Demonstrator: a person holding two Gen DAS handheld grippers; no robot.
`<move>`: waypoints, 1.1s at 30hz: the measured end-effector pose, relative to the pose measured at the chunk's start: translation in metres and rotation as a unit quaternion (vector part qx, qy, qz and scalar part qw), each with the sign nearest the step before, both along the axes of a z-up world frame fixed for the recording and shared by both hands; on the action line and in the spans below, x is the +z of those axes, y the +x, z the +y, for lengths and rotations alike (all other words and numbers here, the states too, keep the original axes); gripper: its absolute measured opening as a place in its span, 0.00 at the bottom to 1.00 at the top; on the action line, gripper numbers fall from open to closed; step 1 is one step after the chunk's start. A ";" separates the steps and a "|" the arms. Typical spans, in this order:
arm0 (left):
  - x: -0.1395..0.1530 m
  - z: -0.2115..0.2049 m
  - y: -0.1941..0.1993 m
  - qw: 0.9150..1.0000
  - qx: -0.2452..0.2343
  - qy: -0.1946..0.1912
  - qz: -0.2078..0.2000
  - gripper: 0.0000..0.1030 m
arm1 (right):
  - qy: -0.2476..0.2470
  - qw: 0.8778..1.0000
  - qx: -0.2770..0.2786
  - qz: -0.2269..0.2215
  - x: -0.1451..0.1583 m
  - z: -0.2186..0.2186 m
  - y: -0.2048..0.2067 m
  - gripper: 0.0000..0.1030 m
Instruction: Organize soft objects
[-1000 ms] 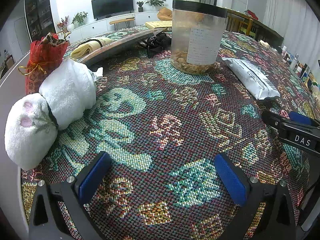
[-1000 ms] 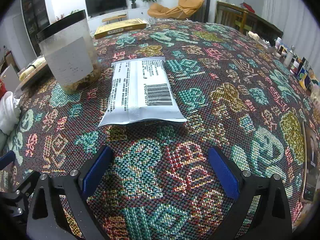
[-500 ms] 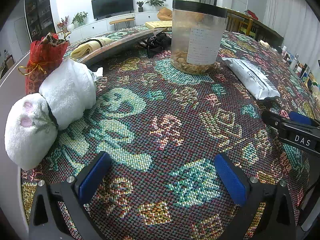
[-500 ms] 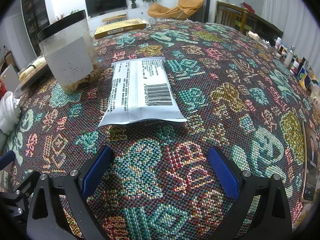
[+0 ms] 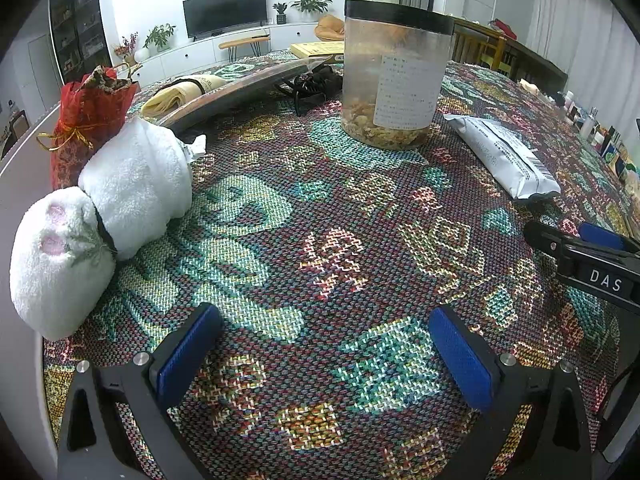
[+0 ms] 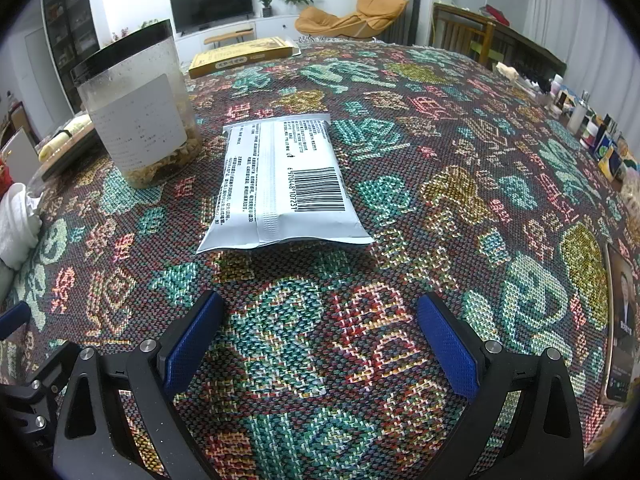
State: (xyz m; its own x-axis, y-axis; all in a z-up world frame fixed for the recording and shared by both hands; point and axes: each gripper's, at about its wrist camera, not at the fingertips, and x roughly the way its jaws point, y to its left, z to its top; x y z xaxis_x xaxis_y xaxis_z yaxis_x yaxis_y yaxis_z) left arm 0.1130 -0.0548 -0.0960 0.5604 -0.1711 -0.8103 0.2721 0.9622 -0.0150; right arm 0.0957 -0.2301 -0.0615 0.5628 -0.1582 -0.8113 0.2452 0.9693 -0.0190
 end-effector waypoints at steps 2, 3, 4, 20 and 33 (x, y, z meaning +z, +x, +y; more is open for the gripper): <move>0.000 -0.001 0.000 1.000 0.000 0.001 0.000 1.00 | 0.000 1.000 0.000 0.000 0.000 0.000 0.000 0.96; 0.000 -0.001 0.000 1.000 0.000 0.002 0.000 1.00 | 0.000 1.000 0.000 0.000 0.000 0.000 0.000 0.96; 0.001 -0.001 0.000 1.000 0.000 0.003 0.001 1.00 | 0.000 1.000 0.000 0.000 0.000 0.000 0.000 0.96; 0.119 0.111 0.062 0.996 0.084 -0.032 0.026 1.00 | 0.000 1.000 0.000 0.000 0.000 0.000 0.000 0.96; 0.088 0.135 0.117 0.994 0.077 -0.052 0.059 0.20 | 0.000 1.000 0.000 0.000 0.000 0.000 0.000 0.96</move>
State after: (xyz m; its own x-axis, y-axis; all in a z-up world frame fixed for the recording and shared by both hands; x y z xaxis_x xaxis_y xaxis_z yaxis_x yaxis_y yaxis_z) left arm 0.2303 0.0799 -0.0083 0.4878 -0.1769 -0.8549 0.1124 0.9838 -0.1395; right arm 0.0957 -0.2302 -0.0615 0.5633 -0.1587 -0.8108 0.2446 0.9694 -0.0198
